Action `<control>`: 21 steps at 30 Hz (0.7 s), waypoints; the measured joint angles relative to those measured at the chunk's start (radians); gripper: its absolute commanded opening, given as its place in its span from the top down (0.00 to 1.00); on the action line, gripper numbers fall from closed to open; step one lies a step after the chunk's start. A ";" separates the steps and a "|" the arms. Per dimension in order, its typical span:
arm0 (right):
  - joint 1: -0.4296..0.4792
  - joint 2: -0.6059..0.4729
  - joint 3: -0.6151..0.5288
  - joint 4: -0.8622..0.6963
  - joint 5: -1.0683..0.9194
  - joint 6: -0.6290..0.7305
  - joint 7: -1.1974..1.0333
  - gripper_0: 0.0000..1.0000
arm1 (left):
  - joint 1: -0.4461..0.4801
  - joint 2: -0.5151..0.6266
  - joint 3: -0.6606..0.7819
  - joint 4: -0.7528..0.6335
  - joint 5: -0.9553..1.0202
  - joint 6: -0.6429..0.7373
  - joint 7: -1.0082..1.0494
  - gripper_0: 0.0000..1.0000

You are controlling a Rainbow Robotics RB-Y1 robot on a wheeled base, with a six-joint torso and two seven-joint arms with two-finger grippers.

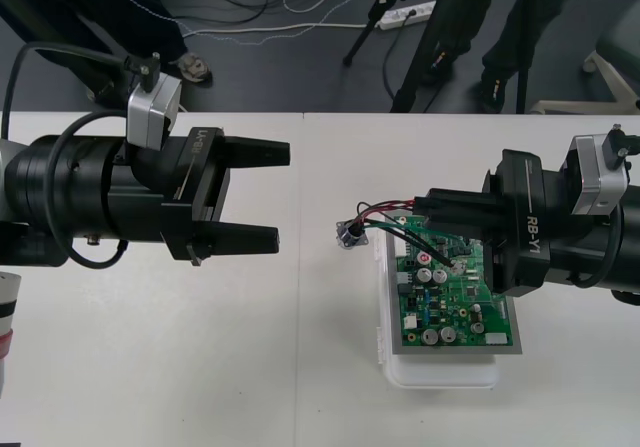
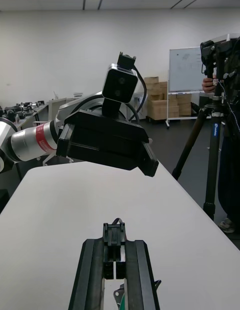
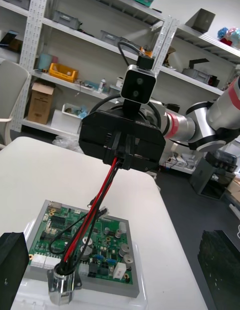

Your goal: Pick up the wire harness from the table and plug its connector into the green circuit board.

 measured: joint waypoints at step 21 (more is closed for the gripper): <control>-0.050 0.013 0.026 0.000 0.066 -0.049 0.064 1.00 | 0.000 -0.153 -0.008 0.000 -0.095 -0.067 -0.151 0.00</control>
